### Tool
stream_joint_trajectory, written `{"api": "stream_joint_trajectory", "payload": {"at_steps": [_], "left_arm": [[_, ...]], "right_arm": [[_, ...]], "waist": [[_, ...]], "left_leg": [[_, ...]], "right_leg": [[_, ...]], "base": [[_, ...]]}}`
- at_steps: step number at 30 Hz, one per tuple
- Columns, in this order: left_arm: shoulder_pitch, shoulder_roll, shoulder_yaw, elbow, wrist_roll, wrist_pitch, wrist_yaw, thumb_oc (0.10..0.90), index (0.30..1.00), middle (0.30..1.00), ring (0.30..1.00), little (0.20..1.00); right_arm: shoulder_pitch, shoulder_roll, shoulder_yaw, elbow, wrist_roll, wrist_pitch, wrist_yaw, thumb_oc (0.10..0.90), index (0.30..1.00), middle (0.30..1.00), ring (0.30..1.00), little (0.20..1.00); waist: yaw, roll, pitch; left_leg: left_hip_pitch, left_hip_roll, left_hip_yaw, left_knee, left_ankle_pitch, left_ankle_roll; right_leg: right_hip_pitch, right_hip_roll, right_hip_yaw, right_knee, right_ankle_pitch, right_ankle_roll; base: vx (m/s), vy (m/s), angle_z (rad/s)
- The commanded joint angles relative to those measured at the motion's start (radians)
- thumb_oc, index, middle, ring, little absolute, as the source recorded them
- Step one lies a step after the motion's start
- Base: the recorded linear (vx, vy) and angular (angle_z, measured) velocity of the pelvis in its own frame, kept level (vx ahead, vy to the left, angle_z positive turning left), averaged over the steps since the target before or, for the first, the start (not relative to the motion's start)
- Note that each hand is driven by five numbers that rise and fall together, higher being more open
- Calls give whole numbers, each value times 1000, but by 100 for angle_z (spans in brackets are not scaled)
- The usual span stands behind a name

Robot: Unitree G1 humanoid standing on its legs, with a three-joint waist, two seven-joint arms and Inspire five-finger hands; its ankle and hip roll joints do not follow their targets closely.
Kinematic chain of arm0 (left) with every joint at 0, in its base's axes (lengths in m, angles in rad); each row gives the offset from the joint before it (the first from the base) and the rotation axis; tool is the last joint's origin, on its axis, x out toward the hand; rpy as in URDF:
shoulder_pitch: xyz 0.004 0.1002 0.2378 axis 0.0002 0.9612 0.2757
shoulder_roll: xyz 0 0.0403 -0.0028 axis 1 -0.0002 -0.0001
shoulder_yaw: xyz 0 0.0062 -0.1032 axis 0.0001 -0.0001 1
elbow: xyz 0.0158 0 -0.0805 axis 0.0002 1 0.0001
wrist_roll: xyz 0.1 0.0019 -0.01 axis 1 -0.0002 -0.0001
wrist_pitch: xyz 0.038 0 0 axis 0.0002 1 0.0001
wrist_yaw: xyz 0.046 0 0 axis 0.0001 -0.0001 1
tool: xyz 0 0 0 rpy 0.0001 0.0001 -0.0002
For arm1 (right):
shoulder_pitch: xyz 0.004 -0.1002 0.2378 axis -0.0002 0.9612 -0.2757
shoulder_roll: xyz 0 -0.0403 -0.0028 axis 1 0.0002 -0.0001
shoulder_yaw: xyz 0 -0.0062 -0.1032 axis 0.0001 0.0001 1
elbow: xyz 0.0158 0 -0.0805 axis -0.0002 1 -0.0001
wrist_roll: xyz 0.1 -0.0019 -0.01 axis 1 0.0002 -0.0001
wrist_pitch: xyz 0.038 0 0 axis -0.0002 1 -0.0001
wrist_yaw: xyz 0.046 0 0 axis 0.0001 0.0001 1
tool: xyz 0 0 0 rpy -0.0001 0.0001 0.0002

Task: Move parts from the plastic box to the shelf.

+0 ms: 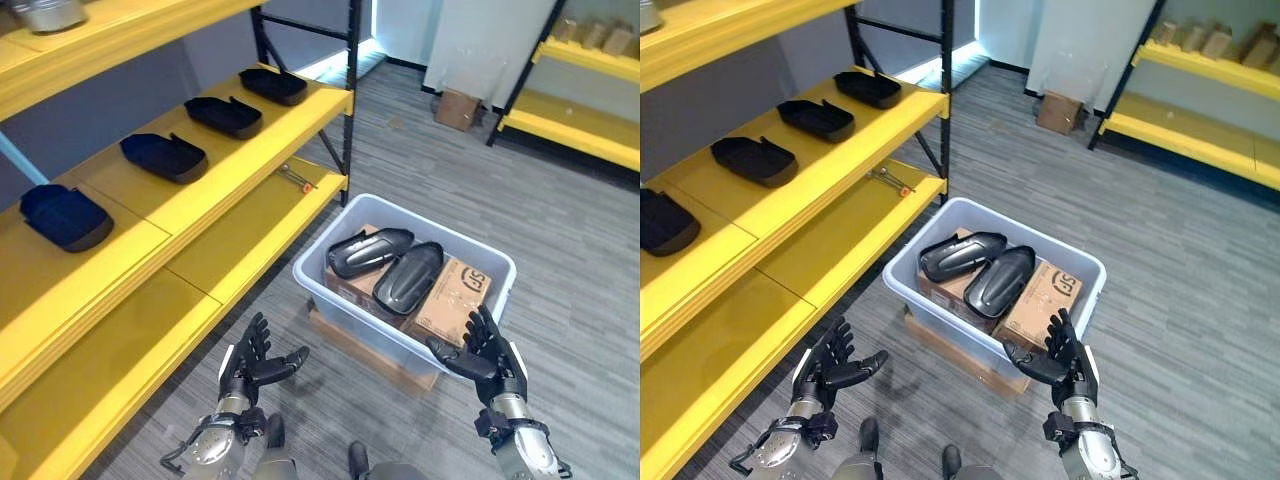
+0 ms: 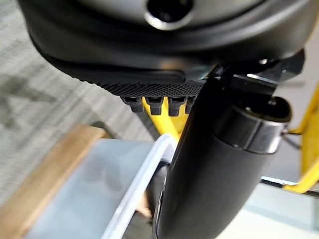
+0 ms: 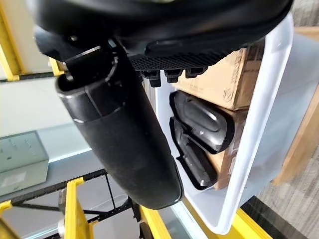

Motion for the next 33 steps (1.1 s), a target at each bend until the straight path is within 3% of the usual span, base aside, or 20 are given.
{"api": "stream_joint_trajectory", "payload": {"at_steps": [1, 4, 5, 9, 14, 21, 26, 28, 29, 33], "left_arm": [[-53, 43, 59, -131, -1, -101, 8, 900, 1000, 1000, 1000, 1000], [-51, 33, 57, -122, -8, -109, 10, 900, 1000, 1000, 1000, 1000], [-68, 29, 54, -120, -7, -120, 18, 900, 1000, 1000, 1000, 1000], [-67, 38, 49, -137, -19, -129, 33, 900, 1000, 1000, 1000, 1000], [-113, 49, 35, -133, -25, -133, 74, 900, 1000, 1000, 1000, 1000], [-132, 50, 18, -136, -23, -122, 86, 900, 1000, 1000, 1000, 1000], [-133, 62, 9, -146, -6, -112, 70, 900, 1000, 1000, 1000, 1000], [-148, 85, 5, -149, -4, -114, 71, 900, 1000, 1000, 1000, 1000], [-148, 92, 6, -149, -2, -114, 75, 900, 1000, 1000, 1000, 1000], [-159, 110, 24, -147, -5, -117, 87, 900, 1000, 1000, 1000, 1000]], "right_arm": [[-59, -30, 11, -93, -41, -87, 15, 900, 1000, 1000, 1000, 1000], [-61, -29, 13, -87, -49, -83, 21, 900, 1000, 1000, 1000, 1000], [-71, -19, 2, -80, -44, -85, 11, 900, 1000, 1000, 1000, 1000], [-91, -16, 14, -88, -42, -79, 8, 900, 1000, 1000, 1000, 1000], [-154, -10, 64, -77, -66, -71, -19, 900, 1000, 1000, 1000, 1000], [-173, -9, 100, -86, -99, -55, -19, 900, 1000, 1000, 1000, 1000], [-172, -25, 102, -115, -153, -54, -18, 900, 1000, 1000, 1000, 1000], [-208, -41, 112, -135, -188, -60, -33, 900, 1000, 1000, 1000, 1000], [-221, -44, 122, -142, -206, -62, -38, 900, 1000, 1000, 1000, 1000], [-295, -67, 136, -133, -291, -58, -77, 900, 1000, 1000, 1000, 1000]], "waist": [[34, -5, 7], [36, 13, 1], [25, 13, -4], [22, -4, -21], [23, -29, -30], [18, -36, -45], [4, -36, -41], [-8, -30, -4], [-5, -29, 11], [19, -39, 21]], "left_leg": [[-53, -48, -17, -42, 144, -5], [-20, -39, -31, -45, 149, 1], [1, -32, 21, -32, 134, 3], [2, -22, 86, -15, 102, 21], [-8, -47, 156, 7, 51, 58], [12, -91, 162, 2, 8, 97], [46, -116, 154, -20, -13, 115], [68, -108, 159, -34, -19, 123], [83, -105, 165, -40, -25, 125], [111, -89, 203, -60, -39, 110]], "right_leg": [[88, 23, 29, -108, -14, 112], [101, 27, 90, -127, -23, 122], [106, -15, 101, -141, -38, 137], [77, -59, 136, -137, -30, 161], [36, -124, 141, -126, -21, 204], [16, -169, 128, -80, -18, 242], [-38, -164, 126, 49, 18, 266], [-130, -128, 95, 183, 95, 281], [-145, -138, 49, 200, 94, 278], [-162, -218, -124, 47, 122, 262]], "base": [[103, 93, -26], [127, 218, -110], [238, 436, -129], [129, 211, -73], [120, 187, -39], [59, 120, -1], [33, 139, -5], [-53, 145, -11], [-25, 124, -16], [61, 15, -38]]}}
